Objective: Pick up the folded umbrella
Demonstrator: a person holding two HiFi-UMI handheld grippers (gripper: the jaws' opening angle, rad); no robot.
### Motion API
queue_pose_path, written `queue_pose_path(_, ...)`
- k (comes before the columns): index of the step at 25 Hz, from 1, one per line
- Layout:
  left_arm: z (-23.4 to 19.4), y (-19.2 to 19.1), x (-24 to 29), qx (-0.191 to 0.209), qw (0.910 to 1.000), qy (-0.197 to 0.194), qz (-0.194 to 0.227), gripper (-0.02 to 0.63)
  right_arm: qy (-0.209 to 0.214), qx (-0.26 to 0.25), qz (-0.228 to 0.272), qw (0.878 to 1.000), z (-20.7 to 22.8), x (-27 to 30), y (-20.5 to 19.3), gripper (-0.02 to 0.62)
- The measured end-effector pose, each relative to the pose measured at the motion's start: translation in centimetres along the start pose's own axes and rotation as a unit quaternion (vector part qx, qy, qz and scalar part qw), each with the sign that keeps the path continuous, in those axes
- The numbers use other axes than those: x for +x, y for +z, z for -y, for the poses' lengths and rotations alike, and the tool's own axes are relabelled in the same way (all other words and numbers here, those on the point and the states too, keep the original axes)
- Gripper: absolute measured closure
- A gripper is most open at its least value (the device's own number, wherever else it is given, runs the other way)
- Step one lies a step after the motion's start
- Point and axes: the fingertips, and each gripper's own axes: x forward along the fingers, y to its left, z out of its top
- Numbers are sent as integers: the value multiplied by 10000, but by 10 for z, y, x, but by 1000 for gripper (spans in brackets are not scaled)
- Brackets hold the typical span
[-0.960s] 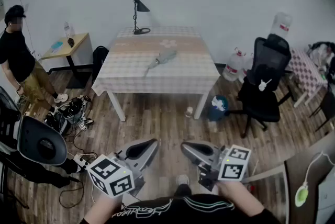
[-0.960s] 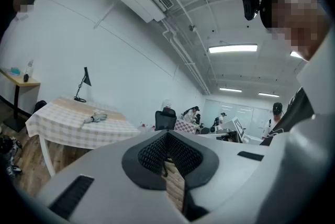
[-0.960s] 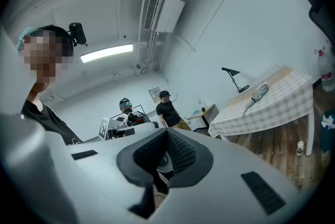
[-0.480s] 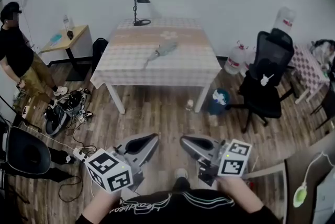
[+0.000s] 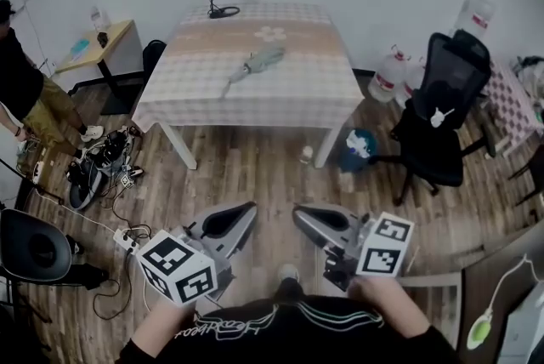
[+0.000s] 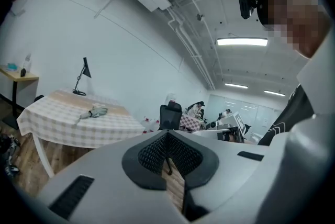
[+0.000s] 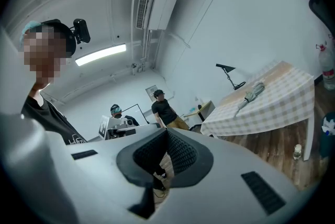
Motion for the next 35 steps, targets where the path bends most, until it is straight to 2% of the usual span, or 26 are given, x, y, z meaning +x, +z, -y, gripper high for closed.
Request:
queue_pose_path(5, -28, 6, 62, -122, 9996, -12, -244, 609, -40, -83, -121, 9999, 55, -4, 25, 584)
queue_pose_path(9, -44, 17, 110, -298, 9990, -117, -316, 609, -149, -387, -137, 9990, 98, -7, 48, 584)
queue_pose_path(13, -61, 20, 149, -372, 9981, -162, -462, 609, 95, -233, -213, 9995, 132, -3, 61, 584)
queue_pose_path(20, -94, 34, 183, -375, 9982, -50, -467, 608, 285, -258, -285, 9989, 169, 13, 85, 584)
queue_pose_path(23, -113, 47, 193, -494, 9981, -76, -361, 608, 209, -220, -249, 9992, 190, 26, 96, 584)
queue_pose_path(26, -137, 57, 202, -617, 9977, -109, -265, 607, 30, -175, -153, 9997, 216, 41, 107, 584)
queue_pose_path(35, -242, 92, 253, -427, 9980, -151, -443, 607, -202, -10, -118, 9997, 295, 111, 156, 584)
